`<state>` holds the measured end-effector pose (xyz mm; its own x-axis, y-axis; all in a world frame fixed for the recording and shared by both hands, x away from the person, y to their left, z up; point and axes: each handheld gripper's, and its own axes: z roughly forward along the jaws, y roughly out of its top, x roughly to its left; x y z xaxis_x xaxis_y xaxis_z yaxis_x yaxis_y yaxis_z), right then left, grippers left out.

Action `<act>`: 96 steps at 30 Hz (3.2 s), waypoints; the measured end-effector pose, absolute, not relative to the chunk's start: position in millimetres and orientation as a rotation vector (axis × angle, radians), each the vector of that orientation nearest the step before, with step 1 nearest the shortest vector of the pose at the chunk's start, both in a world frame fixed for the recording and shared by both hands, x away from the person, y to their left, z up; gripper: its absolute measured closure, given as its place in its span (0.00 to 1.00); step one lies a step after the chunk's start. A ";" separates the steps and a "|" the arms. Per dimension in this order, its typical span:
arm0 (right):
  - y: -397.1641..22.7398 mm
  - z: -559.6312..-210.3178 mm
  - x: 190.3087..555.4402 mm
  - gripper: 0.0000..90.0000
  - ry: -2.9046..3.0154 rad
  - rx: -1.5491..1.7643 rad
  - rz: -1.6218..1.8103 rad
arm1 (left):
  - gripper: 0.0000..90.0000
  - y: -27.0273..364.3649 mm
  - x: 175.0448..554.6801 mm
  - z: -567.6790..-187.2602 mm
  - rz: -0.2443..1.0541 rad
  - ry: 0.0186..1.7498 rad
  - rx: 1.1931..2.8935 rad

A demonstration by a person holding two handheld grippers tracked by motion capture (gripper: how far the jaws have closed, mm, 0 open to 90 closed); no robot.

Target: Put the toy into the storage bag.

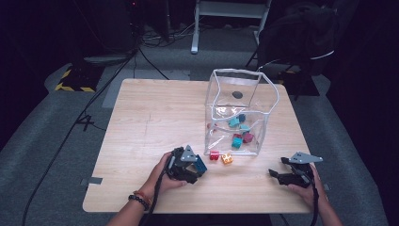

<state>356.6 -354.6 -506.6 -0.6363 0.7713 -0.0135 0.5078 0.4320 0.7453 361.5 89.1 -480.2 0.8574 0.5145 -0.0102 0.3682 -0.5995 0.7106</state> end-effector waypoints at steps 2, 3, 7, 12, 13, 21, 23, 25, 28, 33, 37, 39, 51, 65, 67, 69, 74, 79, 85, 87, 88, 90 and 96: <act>-354.5 -506.6 356.7 0.22 2.336 1.095 1.036 | 0.30 99.2 365.4 -477.0 0.273 0.665 2.259; -354.5 -506.6 356.7 0.22 2.336 1.095 1.036 | 0.30 102.6 367.0 -475.7 0.287 0.675 2.257; -354.5 -506.6 356.7 0.22 2.336 1.095 1.037 | 0.30 118.4 379.1 -469.2 0.341 0.742 2.211; -354.6 -506.6 356.6 0.22 2.337 1.094 1.036 | 0.30 134.3 395.2 -458.6 0.402 0.811 2.161; -354.6 -506.6 356.6 0.22 2.337 1.094 1.037 | 0.30 136.6 398.4 -455.3 0.404 0.821 2.151; -354.5 -506.6 356.9 0.22 2.337 1.096 1.037 | 0.30 142.1 423.0 -430.4 0.444 0.864 2.075; -354.5 -506.5 356.9 0.22 2.337 1.096 1.037 | 0.30 141.0 429.8 -425.3 0.452 0.874 2.059; -354.5 -506.6 356.9 0.22 2.337 1.095 1.036 | 0.30 139.1 437.5 -419.5 0.458 0.887 2.046; -354.5 -506.5 356.9 0.22 2.337 1.096 1.037 | 0.30 136.8 447.4 -411.3 0.467 0.898 2.039; -354.5 -506.6 356.9 0.22 2.337 1.096 1.037 | 0.30 134.6 462.7 -396.3 0.468 0.922 2.002; -354.5 -506.6 356.9 0.22 2.337 1.094 1.036 | 0.30 132.1 473.8 -380.9 0.481 0.931 1.977; -354.5 -506.6 356.9 0.22 2.337 1.094 1.036 | 0.30 129.5 478.2 -372.7 0.487 0.934 1.964; -354.5 -506.6 356.9 0.22 2.337 1.095 1.037 | 0.30 104.2 495.2 -333.8 0.545 0.927 1.952; -354.5 -506.6 356.9 0.22 2.337 1.095 1.037 | 0.30 78.0 502.8 -306.5 0.556 0.906 1.917; -354.5 -506.6 356.9 0.22 2.337 1.095 1.036 | 0.30 72.1 503.3 -302.5 0.555 0.892 1.922; -354.5 -506.5 356.8 0.22 2.338 1.093 1.036 | 0.30 67.5 503.4 -298.9 0.555 0.887 1.911; -354.6 -506.4 356.8 0.22 2.339 1.093 1.035 | 0.30 53.4 502.8 -286.8 0.547 0.850 1.905; -354.6 -506.4 356.8 0.22 2.339 1.093 1.035 | 0.30 36.8 500.3 -276.3 0.549 0.807 1.913; -354.0 -506.4 356.0 0.23 2.335 1.090 1.035 | 0.30 13.3 501.9 -270.7 0.532 0.764 1.917; -354.3 -506.6 356.4 0.23 2.336 1.093 1.038 | 0.30 4.3 501.9 -271.4 0.530 0.748 1.930; -354.2 -506.6 356.3 0.23 2.336 1.092 1.037 | 0.30 0.2 501.9 -271.8 0.533 0.742 1.940; -354.1 -506.5 356.0 0.23 2.335 1.090 1.036 | 0.30 -6.0 502.3 -272.7 0.529 0.735 1.947; -354.1 -506.5 356.0 0.23 2.335 1.089 1.037 | 0.30 -25.8 501.1 -276.9 0.528 0.704 1.990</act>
<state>356.0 -354.1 -506.5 -0.6371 0.7706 -0.0164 0.5048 0.4332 0.7467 501.1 -25.8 -276.9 0.7431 0.6641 0.0819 0.2647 -0.4042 0.8755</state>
